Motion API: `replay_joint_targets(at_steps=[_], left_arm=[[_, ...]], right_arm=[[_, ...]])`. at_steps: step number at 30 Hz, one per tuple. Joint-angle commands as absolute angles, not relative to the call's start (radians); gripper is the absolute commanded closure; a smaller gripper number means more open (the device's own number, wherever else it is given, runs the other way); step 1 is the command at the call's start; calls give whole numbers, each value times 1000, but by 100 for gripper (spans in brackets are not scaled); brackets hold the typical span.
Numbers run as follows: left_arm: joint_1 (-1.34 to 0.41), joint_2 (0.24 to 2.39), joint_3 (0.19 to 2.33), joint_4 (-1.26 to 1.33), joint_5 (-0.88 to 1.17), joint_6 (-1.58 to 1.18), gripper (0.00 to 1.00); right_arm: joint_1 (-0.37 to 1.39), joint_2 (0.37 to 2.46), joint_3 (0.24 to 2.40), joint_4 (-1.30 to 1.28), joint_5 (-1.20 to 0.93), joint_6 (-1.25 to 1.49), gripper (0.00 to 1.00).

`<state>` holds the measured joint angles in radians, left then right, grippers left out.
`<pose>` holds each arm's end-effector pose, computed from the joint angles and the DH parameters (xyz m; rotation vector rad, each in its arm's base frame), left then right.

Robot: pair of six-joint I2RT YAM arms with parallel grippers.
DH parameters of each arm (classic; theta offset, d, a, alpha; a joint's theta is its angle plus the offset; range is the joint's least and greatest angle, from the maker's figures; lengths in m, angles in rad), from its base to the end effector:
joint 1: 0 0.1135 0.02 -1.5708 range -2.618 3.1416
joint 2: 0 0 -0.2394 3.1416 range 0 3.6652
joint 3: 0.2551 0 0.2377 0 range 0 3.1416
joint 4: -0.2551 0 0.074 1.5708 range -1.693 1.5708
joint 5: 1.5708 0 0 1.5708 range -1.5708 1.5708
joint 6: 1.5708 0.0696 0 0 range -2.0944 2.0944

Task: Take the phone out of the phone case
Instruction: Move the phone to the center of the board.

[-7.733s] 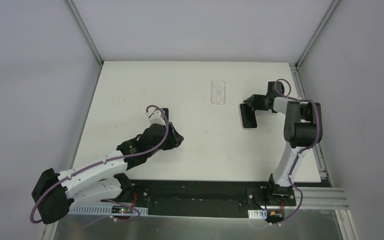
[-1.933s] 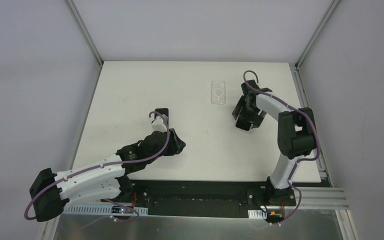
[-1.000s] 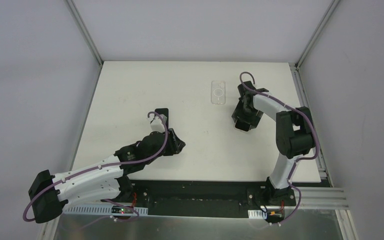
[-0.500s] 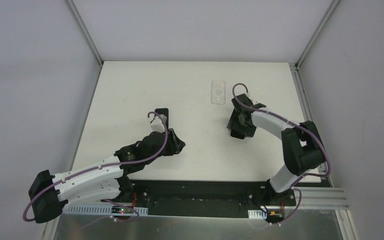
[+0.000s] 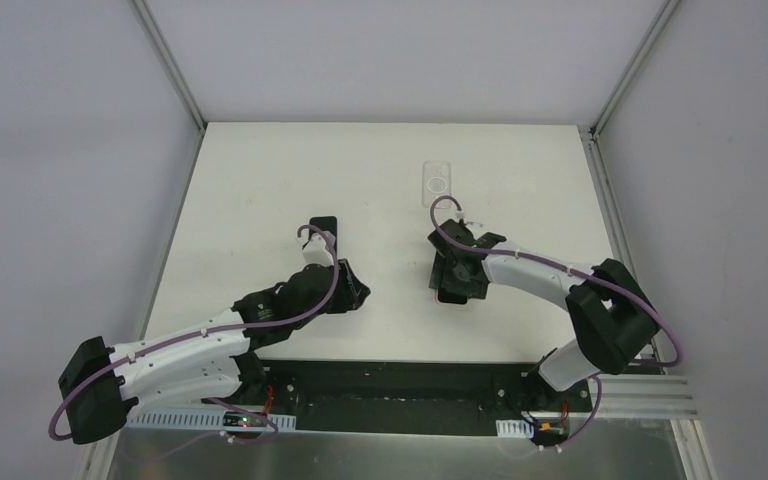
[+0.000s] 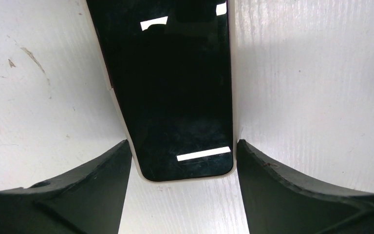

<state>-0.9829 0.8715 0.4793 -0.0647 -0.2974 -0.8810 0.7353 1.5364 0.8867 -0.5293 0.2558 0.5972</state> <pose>0.1431 -0.1780 0.2022 -0.0892 2.1186 -0.8669 0.2233 0.1782 0.1308 -0.1166 2.6761 0.0577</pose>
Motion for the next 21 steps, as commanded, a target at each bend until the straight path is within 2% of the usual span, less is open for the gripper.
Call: replay_joint_targets(at_steps=[1,12,13,17,19,21], left_arm=[[-994,856,468,-52,-318,-896,57],[-993,852,454,-52,-338,-896,57],[-993,855,453,-52,-336,-897,57],[-993,867,457,-52,-325,-900,57],[-993,864,456,-51,-327,-899,57],[-993,854,455,-52,-333,-898,57]], right_arm=[[773,1491,884,-605,235,645,63],[934,1440,823,-625,250,727,51],[938,1435,823,-630,258,732,46],[940,1390,840,-651,308,735,14],[940,1349,851,-653,346,727,3],[940,1308,865,-653,376,714,1]])
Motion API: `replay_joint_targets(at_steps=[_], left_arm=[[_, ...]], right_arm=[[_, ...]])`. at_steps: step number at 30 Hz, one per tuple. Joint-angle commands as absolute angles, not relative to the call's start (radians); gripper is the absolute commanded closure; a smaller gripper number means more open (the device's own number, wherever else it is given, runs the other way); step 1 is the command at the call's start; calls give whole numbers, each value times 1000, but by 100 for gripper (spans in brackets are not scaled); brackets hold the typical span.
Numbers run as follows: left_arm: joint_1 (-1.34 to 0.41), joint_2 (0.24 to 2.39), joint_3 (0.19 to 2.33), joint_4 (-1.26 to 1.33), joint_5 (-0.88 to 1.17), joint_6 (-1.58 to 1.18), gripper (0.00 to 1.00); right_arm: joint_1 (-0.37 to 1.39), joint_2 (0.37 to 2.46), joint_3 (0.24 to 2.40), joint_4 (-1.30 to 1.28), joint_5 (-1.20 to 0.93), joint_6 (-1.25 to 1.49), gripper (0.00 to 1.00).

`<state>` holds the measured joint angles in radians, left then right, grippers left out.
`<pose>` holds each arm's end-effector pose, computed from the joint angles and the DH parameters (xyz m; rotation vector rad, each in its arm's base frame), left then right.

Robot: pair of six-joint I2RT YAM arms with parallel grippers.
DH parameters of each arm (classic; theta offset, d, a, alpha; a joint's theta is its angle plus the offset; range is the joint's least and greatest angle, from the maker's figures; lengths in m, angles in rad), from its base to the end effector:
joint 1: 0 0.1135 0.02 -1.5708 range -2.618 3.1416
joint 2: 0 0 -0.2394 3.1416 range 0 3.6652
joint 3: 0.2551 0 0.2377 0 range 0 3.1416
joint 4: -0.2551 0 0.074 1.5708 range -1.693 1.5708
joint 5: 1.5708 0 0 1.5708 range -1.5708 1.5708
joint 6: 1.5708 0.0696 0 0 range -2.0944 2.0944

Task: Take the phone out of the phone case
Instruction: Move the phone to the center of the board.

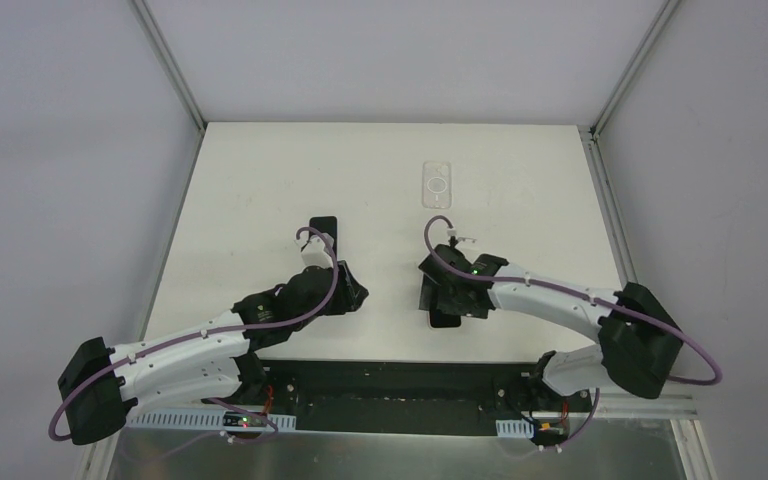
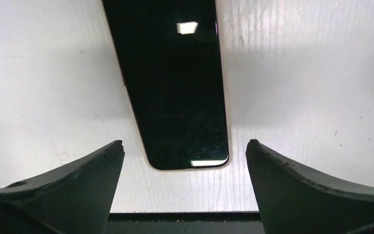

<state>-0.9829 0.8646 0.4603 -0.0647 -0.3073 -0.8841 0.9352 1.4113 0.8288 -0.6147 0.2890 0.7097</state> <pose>0.1422 -0.1755 0.1969 -0.0967 2.1251 -0.8505 0.1694 0.1962 0.1424 -0.2280 2.6682 0.1057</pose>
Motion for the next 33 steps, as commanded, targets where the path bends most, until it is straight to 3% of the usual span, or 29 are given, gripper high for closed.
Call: replay_joint_targets(at_steps=[1,8,12,17,33], left_arm=[[-993,851,456,-53,-336,-897,57],[-993,849,461,-54,-348,-890,56],[-992,865,467,-56,-358,-891,56],[-991,857,464,-58,-372,-896,54],[-991,867,445,-58,-365,-917,54]], right_arm=[[939,1290,873,-655,390,707,1],[940,1148,848,-557,523,643,1],[939,1038,690,-288,457,537,1],[903,967,638,-256,339,480,1],[874,1226,673,-301,268,436,1]])
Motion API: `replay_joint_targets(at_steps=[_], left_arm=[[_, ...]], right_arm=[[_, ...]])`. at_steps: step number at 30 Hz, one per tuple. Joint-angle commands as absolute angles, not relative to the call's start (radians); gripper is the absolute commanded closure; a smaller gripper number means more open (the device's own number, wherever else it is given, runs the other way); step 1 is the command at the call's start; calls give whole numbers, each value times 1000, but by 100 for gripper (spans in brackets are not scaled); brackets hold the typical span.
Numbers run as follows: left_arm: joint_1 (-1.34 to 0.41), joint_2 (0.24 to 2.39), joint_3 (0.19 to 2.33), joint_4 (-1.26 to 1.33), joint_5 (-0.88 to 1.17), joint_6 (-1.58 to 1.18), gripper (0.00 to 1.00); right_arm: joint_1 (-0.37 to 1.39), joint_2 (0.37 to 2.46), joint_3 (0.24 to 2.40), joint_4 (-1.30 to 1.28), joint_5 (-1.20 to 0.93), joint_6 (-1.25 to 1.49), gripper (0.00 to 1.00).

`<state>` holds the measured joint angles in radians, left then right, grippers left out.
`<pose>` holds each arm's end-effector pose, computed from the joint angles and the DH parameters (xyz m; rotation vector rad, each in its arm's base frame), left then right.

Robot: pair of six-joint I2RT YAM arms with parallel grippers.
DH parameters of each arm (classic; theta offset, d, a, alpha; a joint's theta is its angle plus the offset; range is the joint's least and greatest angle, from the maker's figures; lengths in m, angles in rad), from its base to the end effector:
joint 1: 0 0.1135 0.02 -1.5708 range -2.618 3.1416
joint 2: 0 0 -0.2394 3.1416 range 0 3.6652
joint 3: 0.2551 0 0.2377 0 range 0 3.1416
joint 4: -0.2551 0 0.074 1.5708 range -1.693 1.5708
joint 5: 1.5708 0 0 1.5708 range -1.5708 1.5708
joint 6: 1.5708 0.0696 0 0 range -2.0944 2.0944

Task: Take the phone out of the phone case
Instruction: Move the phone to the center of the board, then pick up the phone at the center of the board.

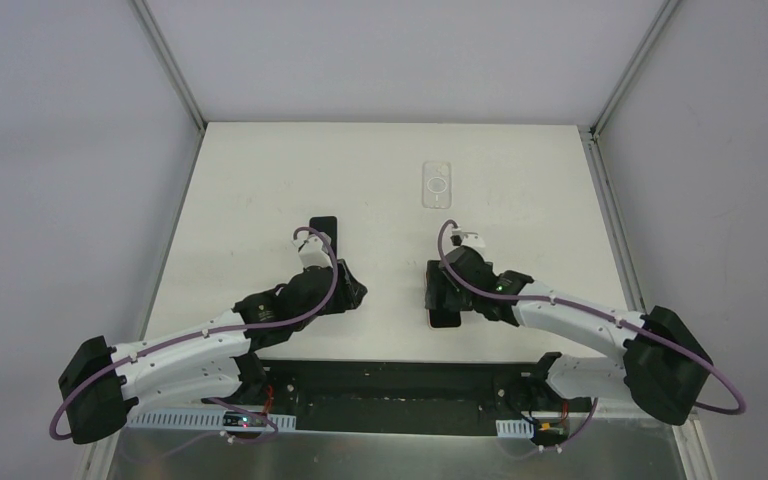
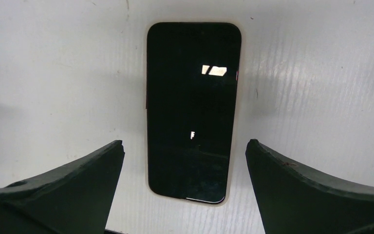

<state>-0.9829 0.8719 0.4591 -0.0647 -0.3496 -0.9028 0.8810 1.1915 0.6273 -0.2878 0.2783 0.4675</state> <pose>0.1444 -0.1736 0.1954 -0.1419 2.1150 -0.8192 0.1742 0.1811 0.1575 -0.3687 2.3726 0.3001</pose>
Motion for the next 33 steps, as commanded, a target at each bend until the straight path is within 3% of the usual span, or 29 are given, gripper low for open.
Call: replay_joint_targets(at_steps=[1,14,33], left_arm=[[-992,867,444,-57,-366,-916,54],[-992,874,440,-58,-362,-919,55],[-993,880,443,-58,-360,-916,55]], right_arm=[[874,1234,674,-299,258,434,1],[874,1339,715,-311,245,435,1],[879,1436,772,-383,276,374,12]])
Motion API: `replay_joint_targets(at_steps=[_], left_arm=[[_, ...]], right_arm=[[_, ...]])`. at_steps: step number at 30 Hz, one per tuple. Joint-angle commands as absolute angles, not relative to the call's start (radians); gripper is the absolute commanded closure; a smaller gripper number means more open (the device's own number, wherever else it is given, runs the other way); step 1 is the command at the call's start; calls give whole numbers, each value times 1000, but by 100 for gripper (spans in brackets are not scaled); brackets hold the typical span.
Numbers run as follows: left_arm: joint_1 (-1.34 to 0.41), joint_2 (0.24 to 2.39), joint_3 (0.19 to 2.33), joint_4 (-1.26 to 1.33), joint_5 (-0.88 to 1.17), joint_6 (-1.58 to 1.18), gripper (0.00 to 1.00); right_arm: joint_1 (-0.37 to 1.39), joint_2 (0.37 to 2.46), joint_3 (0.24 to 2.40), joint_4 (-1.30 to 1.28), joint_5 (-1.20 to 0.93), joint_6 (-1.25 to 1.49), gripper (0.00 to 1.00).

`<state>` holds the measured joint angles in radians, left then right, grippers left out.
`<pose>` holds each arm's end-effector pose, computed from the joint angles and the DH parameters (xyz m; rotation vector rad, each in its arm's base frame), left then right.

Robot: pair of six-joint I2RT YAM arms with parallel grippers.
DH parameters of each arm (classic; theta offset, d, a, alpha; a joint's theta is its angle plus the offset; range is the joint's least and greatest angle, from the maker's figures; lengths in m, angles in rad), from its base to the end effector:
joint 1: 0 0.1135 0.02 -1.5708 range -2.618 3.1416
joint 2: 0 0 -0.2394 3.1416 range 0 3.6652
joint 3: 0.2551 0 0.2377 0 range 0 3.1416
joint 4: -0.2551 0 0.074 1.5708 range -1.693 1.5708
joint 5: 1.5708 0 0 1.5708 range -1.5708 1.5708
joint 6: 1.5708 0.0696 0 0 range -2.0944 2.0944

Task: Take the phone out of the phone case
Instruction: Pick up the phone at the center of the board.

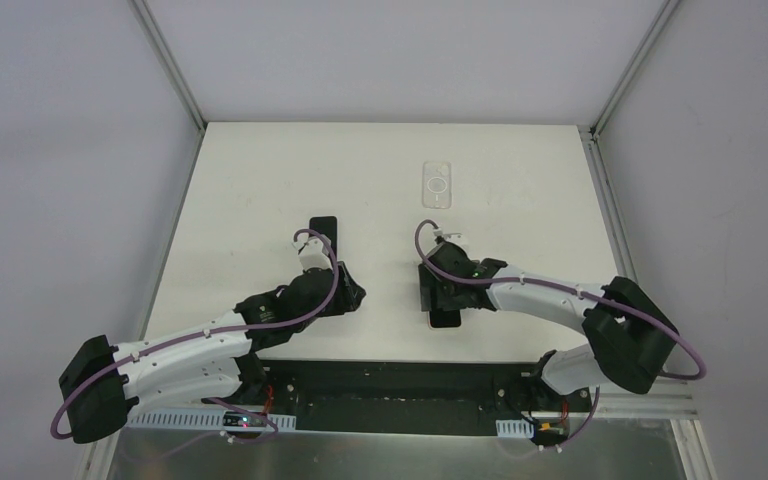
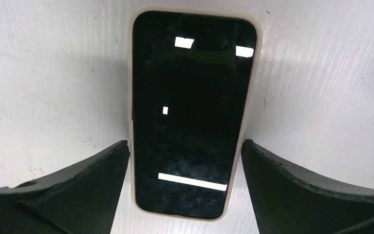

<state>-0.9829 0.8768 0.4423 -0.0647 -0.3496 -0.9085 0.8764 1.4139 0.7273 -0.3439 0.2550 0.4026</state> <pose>0.1436 -0.1725 0.1884 -0.1437 2.1336 -0.8042 0.1870 0.1972 0.1293 -0.5116 2.5058 0.1595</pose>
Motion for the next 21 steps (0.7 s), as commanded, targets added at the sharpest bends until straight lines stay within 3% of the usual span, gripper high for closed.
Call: replay_joint_targets(at_steps=[1,10,21], left_arm=[[-992,880,445,-57,-361,-916,55],[-991,894,460,-58,-358,-907,55],[-992,896,459,-57,-357,-905,55]], right_arm=[[881,1444,776,-387,278,371,12],[908,1485,805,-421,300,367,6],[919,1524,828,-458,331,386,14]])
